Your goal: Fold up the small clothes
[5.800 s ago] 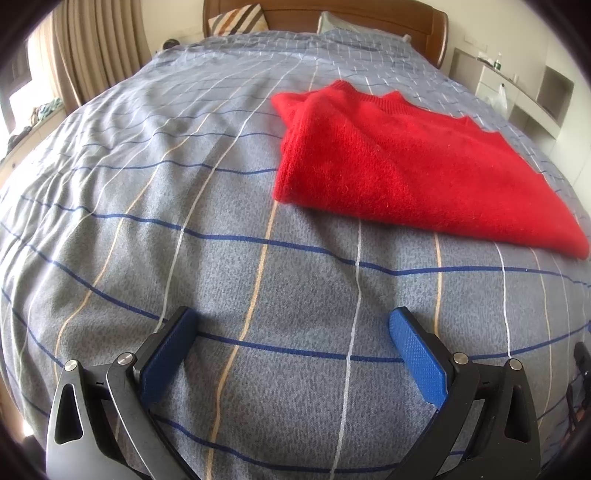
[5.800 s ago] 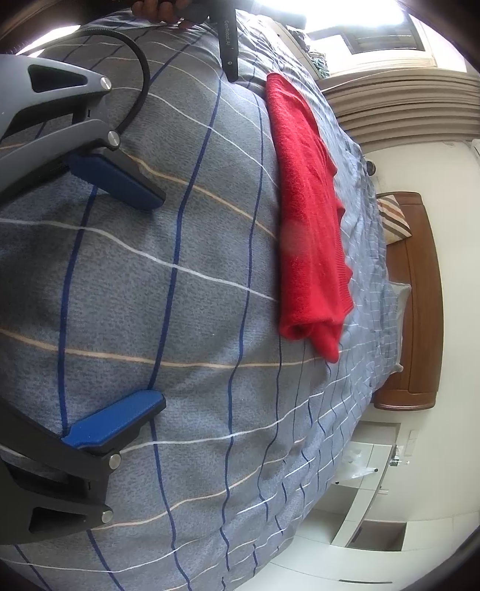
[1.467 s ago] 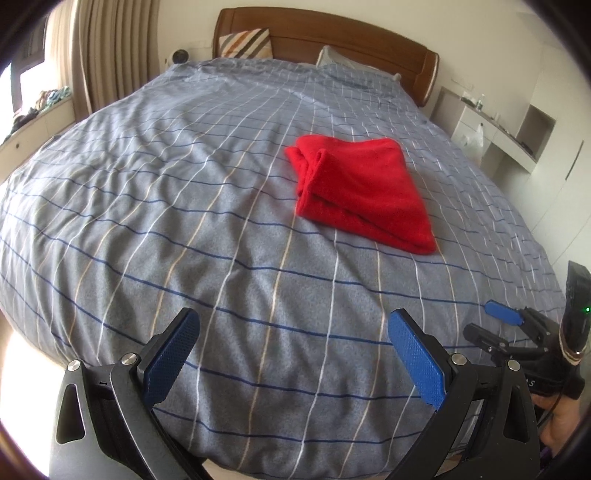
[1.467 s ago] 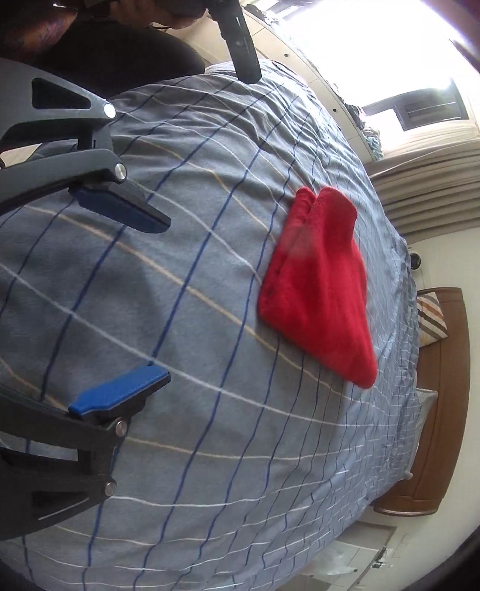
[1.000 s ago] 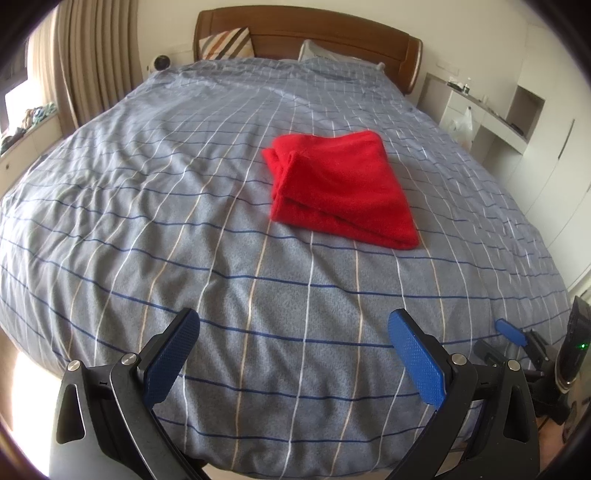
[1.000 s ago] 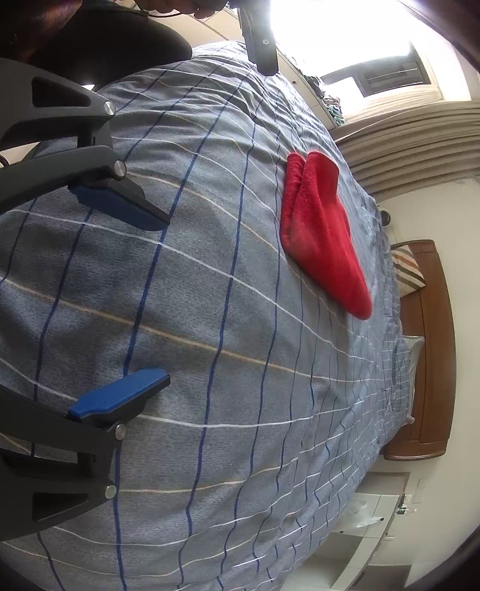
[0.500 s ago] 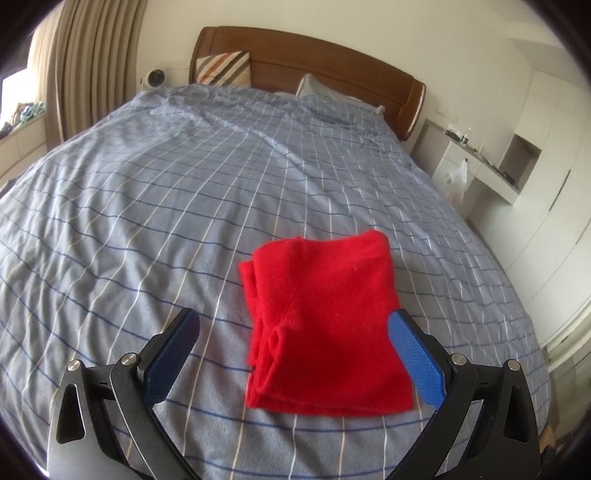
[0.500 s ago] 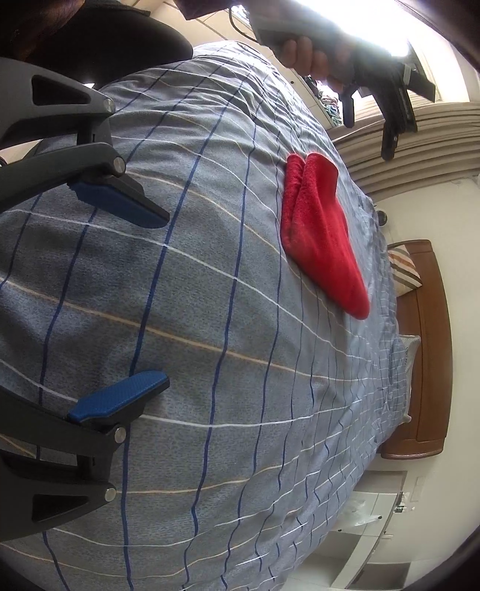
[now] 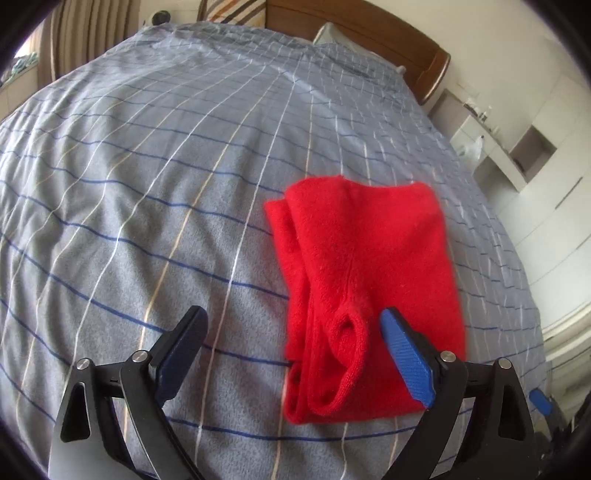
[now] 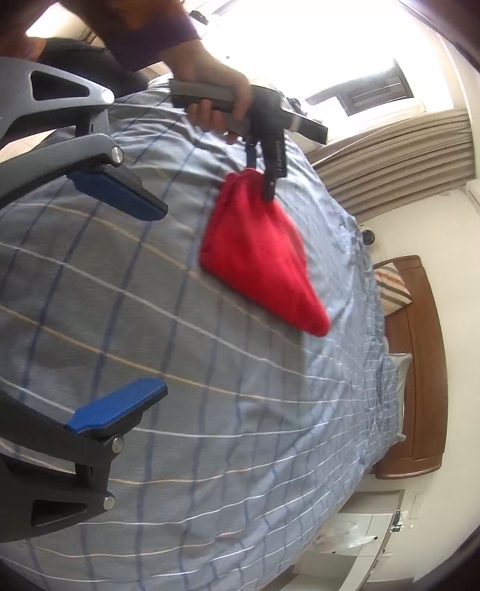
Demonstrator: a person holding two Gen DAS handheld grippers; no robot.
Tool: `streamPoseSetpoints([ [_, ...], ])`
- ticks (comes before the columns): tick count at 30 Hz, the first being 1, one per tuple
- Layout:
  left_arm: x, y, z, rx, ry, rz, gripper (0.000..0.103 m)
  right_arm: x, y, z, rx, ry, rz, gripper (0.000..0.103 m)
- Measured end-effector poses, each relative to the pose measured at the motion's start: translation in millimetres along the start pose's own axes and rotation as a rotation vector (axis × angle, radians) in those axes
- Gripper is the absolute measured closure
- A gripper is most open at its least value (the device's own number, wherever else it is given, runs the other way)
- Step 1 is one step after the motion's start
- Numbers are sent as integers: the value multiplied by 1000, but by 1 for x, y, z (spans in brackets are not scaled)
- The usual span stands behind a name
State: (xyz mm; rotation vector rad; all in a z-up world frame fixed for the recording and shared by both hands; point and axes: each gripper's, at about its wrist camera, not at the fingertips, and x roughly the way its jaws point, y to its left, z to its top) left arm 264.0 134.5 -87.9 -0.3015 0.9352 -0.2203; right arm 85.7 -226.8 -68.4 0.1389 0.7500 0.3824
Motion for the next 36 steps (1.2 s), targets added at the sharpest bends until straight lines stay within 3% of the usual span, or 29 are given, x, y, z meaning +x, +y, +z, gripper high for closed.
streamPoseSetpoints([
  [2, 4, -1, 15, 4, -6, -25, 1, 27, -13, 39, 65, -6, 91, 12],
  [4, 30, -2, 27, 15, 78, -57, 2, 67, -30, 71, 172, 13, 167, 12],
  [6, 52, 0, 30, 13, 135, -32, 2, 116, -47, 93, 269, 65, 222, 12],
  [10, 71, -2, 31, 9, 179, -84, 3, 198, -64, 106, 458, 192, 346, 16],
  [12, 74, -9, 30, 37, 188, -96, 12, 226, -56, 106, 481, 238, 388, 18],
  [13, 76, -13, 30, 55, 201, -102, 25, 237, -48, 106, 452, 264, 367, 24],
  [14, 78, -18, 29, 72, 211, -104, 45, 244, -37, 107, 388, 284, 321, 29],
  [16, 79, -25, 27, 96, 204, -98, 71, 251, -14, 112, 231, 299, 199, 59],
  [17, 75, -30, 26, 103, 188, -86, 77, 249, -4, 113, 173, 290, 146, 63],
  [19, 64, -39, 29, 127, 146, -78, 80, 238, 15, 119, 61, 251, 53, 70],
  [24, 35, -63, 45, 162, 51, -111, 81, 199, 46, 140, -148, 123, -32, 71],
  [27, 33, -82, 55, 198, 13, -117, 80, 182, 30, 162, -136, 75, -32, 71],
  [28, 37, -89, 57, 208, 9, -113, 77, 179, 21, 168, -115, 68, -30, 71],
  [29, 44, -95, 57, 213, 11, -99, 67, 178, 10, 173, -88, 68, -26, 70],
  [30, 53, -100, 56, 218, 16, -68, 62, 179, -3, 175, -55, 79, -19, 66],
  [32, 67, -104, 49, 230, 16, 11, 36, 184, -30, 171, 9, 127, -39, 49],
  [33, 69, -104, 43, 236, 4, 49, 34, 186, -43, 167, 31, 150, -82, 31],
  [34, 66, -102, 35, 246, -12, 71, 31, 182, -56, 159, 48, 156, -132, 21],
  [36, 55, -101, 19, 279, -53, 98, 25, 164, -74, 147, 72, 138, -173, 19],
])
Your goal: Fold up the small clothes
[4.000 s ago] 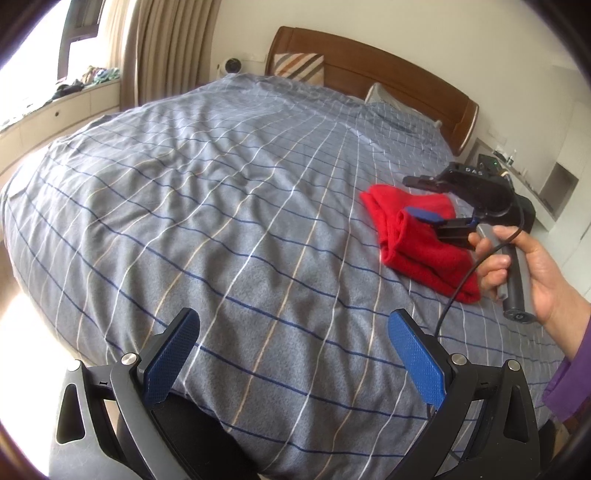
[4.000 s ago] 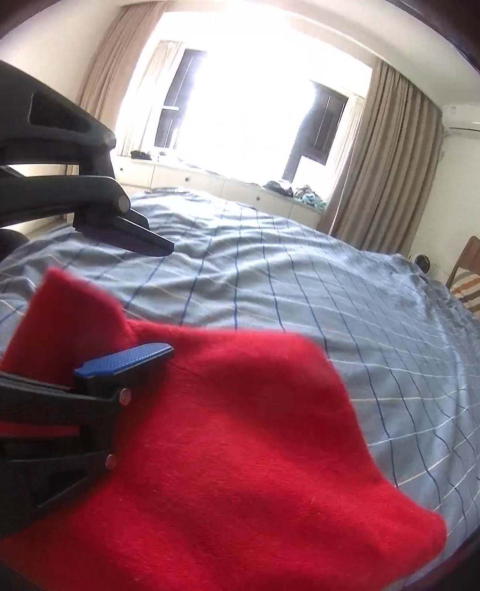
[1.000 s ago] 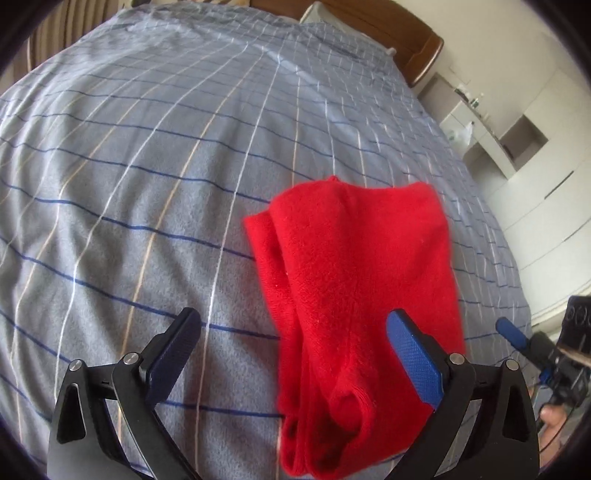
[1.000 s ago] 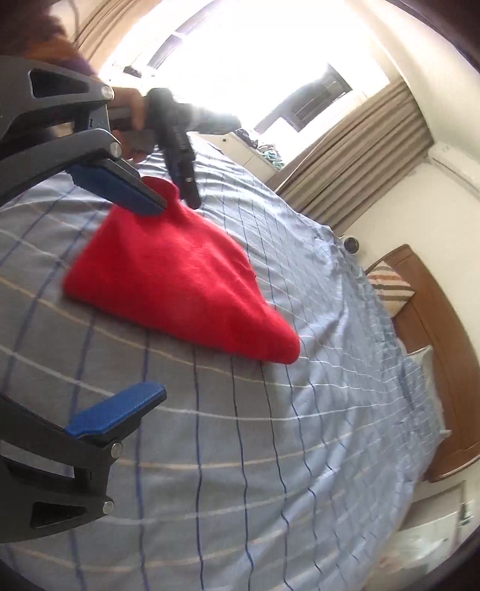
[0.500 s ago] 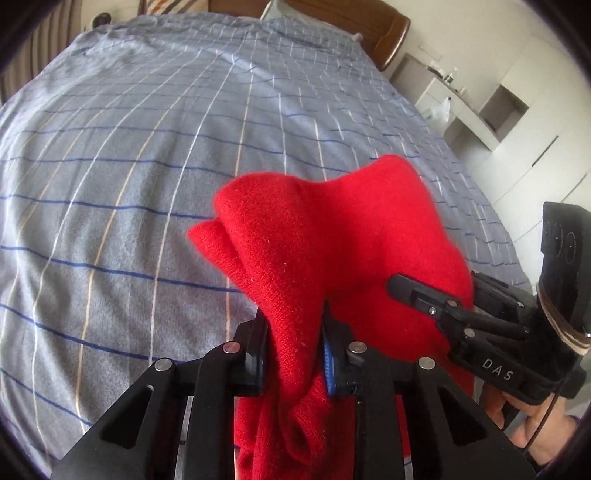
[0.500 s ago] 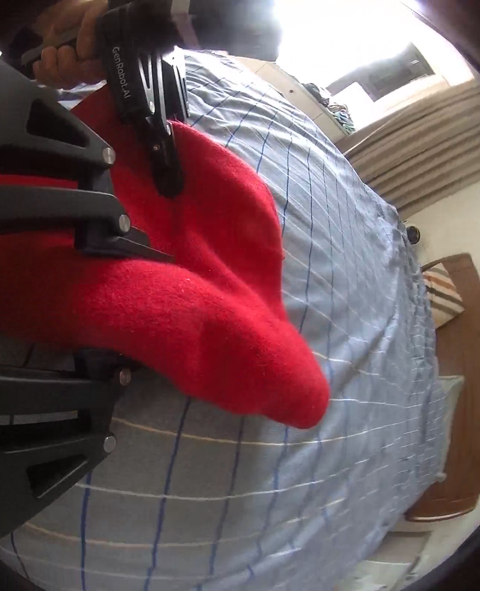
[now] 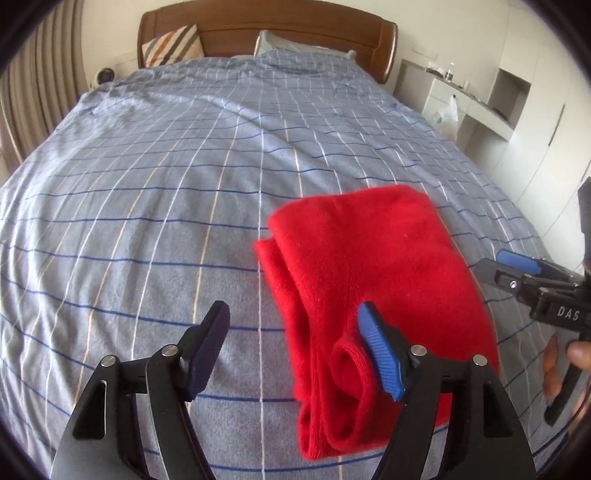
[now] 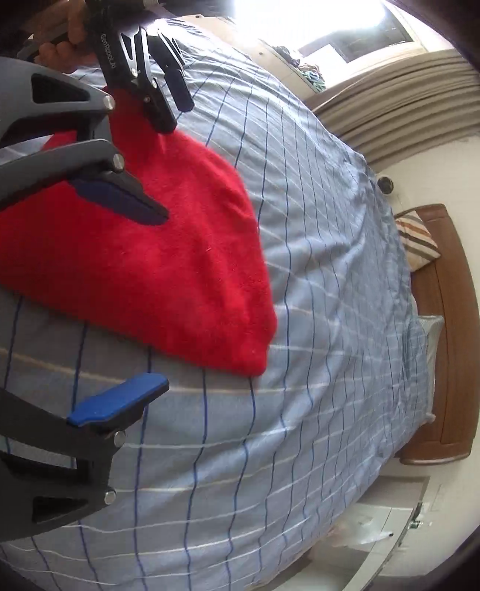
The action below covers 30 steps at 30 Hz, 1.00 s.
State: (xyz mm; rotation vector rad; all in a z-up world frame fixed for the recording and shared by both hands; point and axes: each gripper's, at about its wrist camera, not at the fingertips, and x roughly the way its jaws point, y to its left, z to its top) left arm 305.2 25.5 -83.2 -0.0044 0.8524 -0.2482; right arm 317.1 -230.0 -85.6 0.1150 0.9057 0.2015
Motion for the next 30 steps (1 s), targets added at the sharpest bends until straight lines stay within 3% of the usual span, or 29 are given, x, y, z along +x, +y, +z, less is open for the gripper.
streamPoseSetpoints([
  [4, -46, -14, -30, 108, -132, 114, 2, -42, -15, -37, -2, -55, -68, 7],
  [7, -81, -28, -52, 185, -198, 157, 0, -74, -6, -72, -21, -79, -93, 5],
  [14, -123, -34, -100, 74, -120, 182, 0, -134, 34, -148, -83, -143, -156, 3],
  [17, -131, -38, -115, 42, -99, 253, 0, -144, 42, -171, -79, -113, -148, 3],
  [21, -143, -49, -127, 75, -101, 328, 0, -156, 50, -193, -95, -78, -158, 3],
  [30, -182, -60, -127, 71, -85, 257, 0, -186, 48, -198, -12, -46, -148, 2],
])
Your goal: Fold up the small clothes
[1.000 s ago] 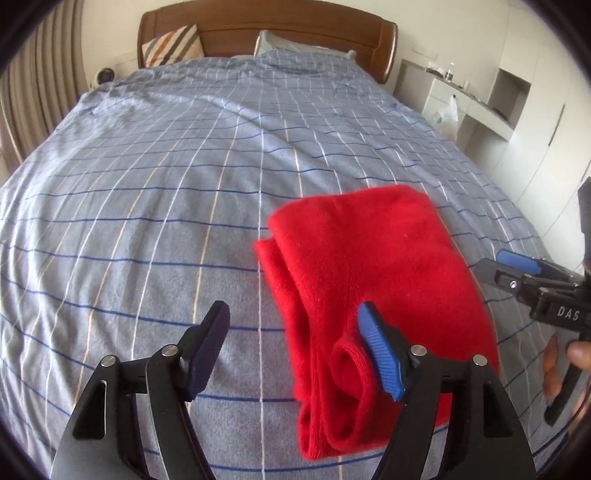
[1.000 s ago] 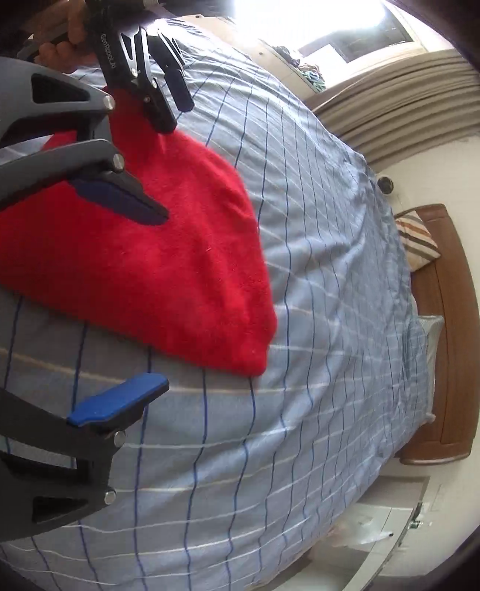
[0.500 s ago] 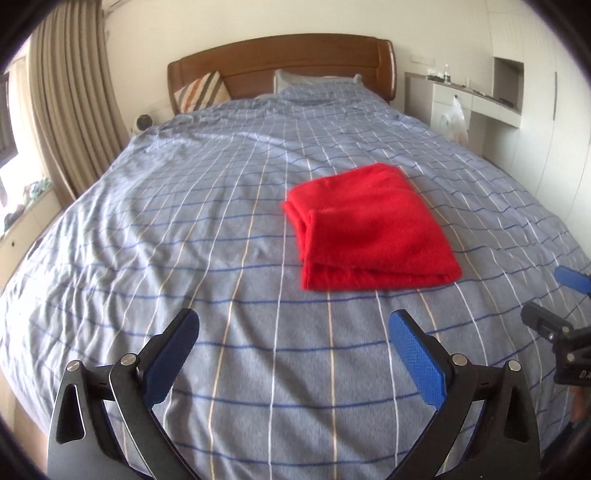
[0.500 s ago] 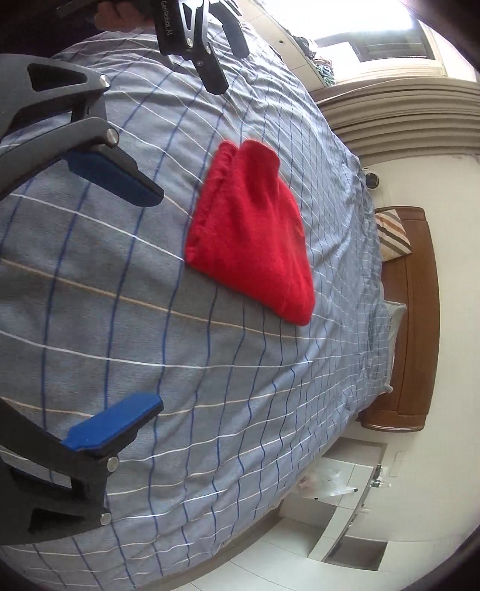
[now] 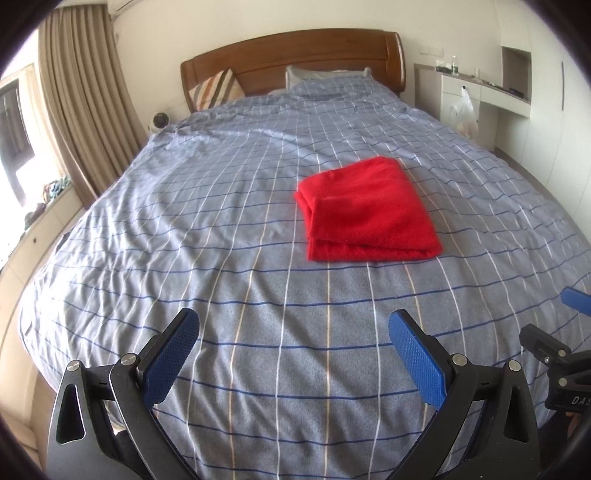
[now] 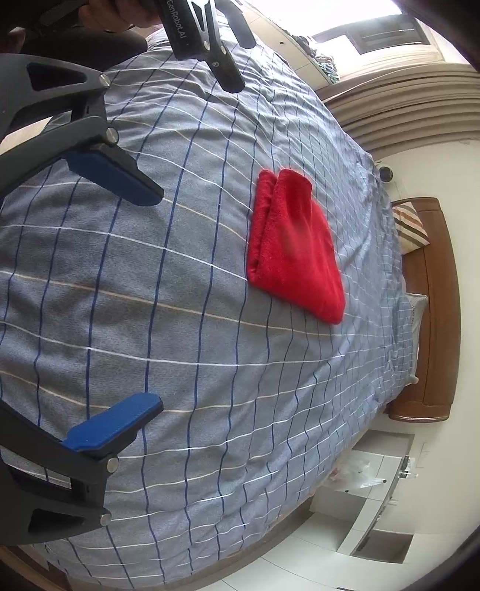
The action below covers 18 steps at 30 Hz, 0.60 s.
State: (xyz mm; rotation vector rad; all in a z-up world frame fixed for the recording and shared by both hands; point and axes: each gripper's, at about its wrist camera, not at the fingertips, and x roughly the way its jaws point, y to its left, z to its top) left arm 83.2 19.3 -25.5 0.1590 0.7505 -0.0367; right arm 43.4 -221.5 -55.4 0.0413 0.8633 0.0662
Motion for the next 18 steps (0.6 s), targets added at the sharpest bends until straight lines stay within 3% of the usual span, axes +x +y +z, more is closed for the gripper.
streamPoseSetpoints([
  [18, -13, -1, -8, -6, 47, -12, 0, -42, 8, 14, -67, -19, -151, 1],
])
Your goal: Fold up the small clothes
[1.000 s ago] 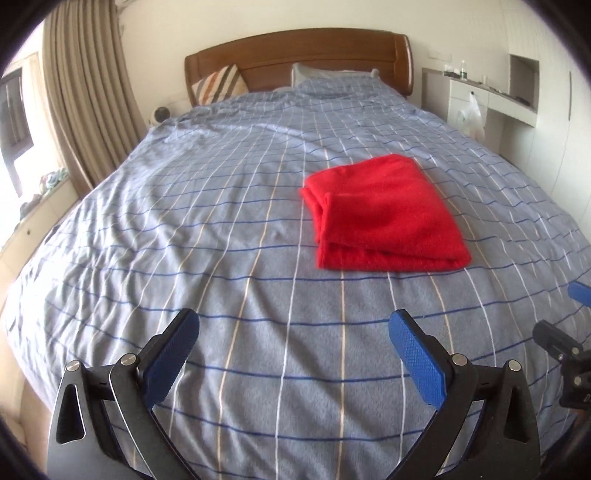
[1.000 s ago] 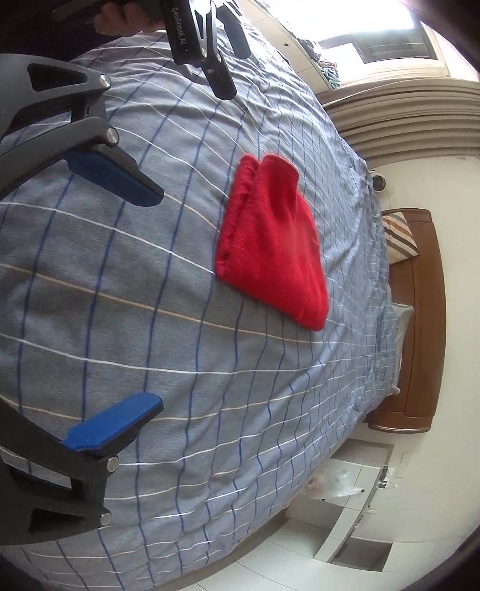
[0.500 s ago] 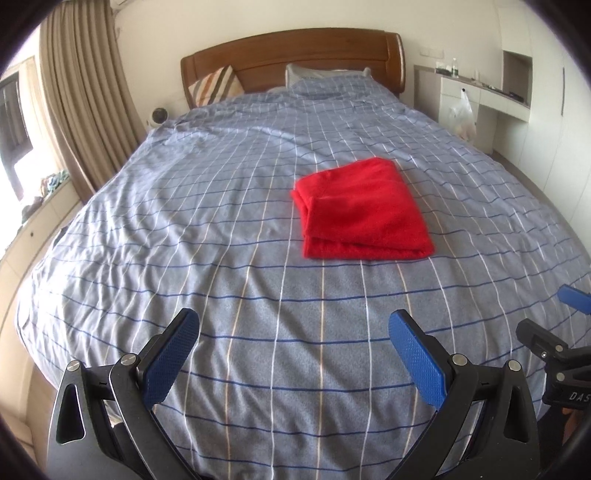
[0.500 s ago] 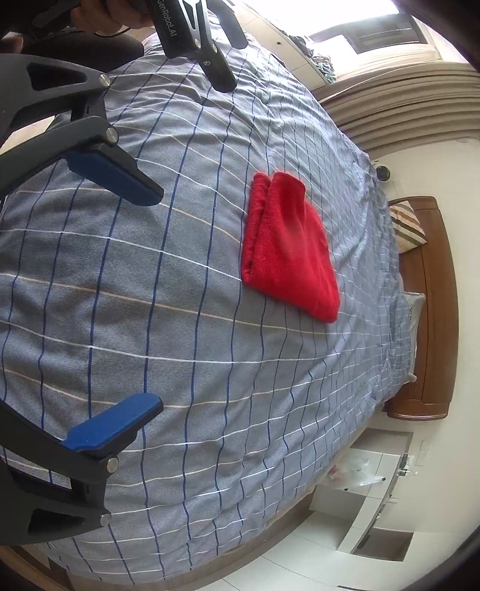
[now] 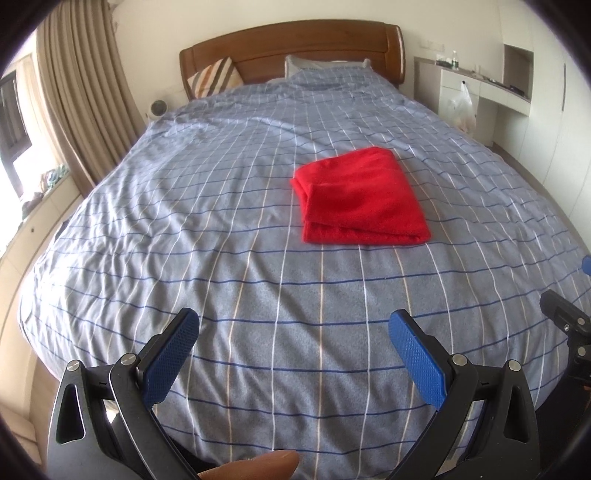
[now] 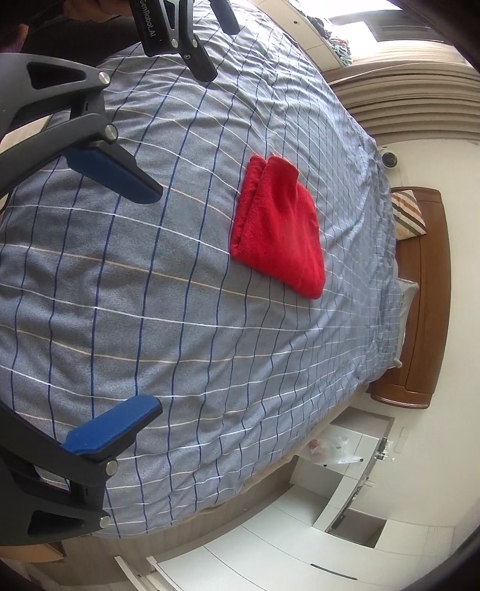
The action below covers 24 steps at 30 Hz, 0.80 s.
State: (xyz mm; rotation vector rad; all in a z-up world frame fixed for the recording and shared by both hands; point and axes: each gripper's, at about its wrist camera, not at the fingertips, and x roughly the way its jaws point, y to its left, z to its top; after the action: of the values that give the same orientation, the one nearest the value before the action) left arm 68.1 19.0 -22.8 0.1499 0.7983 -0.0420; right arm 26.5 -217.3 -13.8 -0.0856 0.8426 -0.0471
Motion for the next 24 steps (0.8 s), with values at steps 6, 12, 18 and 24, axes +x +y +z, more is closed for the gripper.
streamPoseSetpoints([
  [6, -6, -2, -1, 5, -6, -2, 0, -3, 0, 1, -8, -4, -7, 1],
  [12, -15, -4, 2, 0, -8, -19, 0, -10, 1, 2, -9, -10, 5, 1],
  [18, -22, -3, 5, -9, -6, -19, 0, -17, 6, 2, -29, -12, 6, 1],
  [24, -31, -6, 10, -13, -12, 16, 0, -33, 1, 7, 15, -48, 72, 1],
])
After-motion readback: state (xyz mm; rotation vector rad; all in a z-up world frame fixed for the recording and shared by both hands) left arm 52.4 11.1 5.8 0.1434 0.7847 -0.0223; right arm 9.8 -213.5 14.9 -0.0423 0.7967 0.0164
